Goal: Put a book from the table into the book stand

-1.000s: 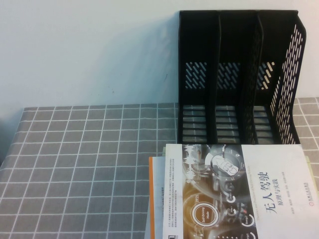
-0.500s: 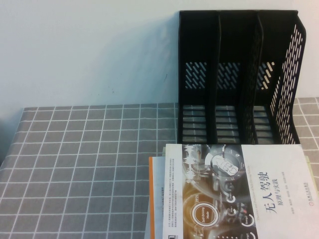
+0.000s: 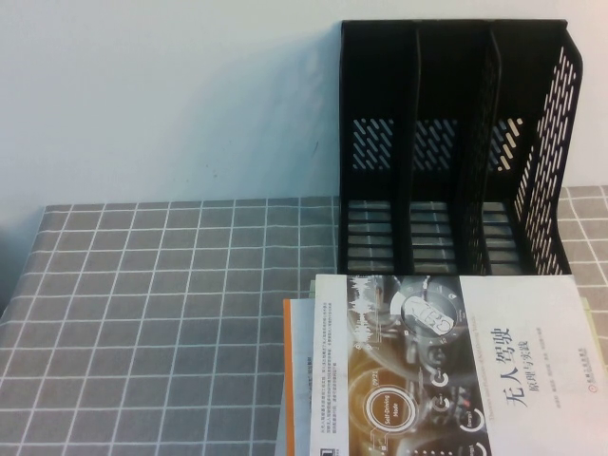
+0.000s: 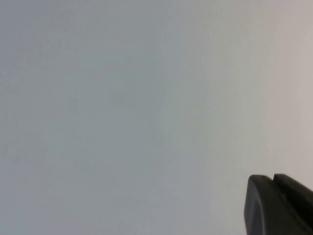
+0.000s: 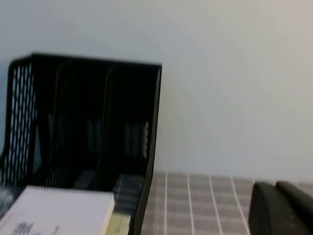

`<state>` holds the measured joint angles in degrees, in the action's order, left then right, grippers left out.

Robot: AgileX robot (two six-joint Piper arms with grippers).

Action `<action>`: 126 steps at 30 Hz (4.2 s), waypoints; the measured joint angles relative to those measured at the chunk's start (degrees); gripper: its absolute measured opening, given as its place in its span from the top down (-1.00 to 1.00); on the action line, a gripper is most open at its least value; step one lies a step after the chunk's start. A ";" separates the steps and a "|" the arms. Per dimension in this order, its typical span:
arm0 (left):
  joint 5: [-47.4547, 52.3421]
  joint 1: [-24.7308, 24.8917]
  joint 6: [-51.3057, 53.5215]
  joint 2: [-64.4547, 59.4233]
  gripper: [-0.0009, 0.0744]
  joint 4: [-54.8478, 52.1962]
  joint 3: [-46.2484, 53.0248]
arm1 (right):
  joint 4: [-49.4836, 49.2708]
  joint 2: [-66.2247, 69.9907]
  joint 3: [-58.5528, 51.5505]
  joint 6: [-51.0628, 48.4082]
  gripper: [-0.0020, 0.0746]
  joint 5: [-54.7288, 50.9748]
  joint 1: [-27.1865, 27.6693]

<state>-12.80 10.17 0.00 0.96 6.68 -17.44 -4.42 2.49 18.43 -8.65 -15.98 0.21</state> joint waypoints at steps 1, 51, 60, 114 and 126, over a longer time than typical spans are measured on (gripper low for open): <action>4.93 0.00 0.00 0.00 0.98 0.00 -2.30 | 0.00 1.33 1.78 -0.98 0.96 -4.37 0.00; 43.72 9.04 56.37 -61.65 0.98 89.92 -6.49 | -39.31 58.57 11.87 -29.21 0.96 -15.85 0.00; 39.90 9.04 56.70 -61.65 0.98 90.58 -6.49 | -54.74 61.27 11.87 -42.95 0.96 -19.58 0.02; 72.66 -8.23 58.49 -61.79 0.98 89.53 -15.68 | -69.79 72.16 12.45 -54.92 0.95 -20.91 -5.81; 79.47 -16.27 48.53 -63.98 0.64 75.63 -24.38 | -71.68 72.53 12.45 -58.70 0.95 -20.46 -5.94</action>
<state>66.67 -6.10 48.53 -63.03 82.31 -41.82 -76.10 75.01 30.88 -67.35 -36.43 -5.73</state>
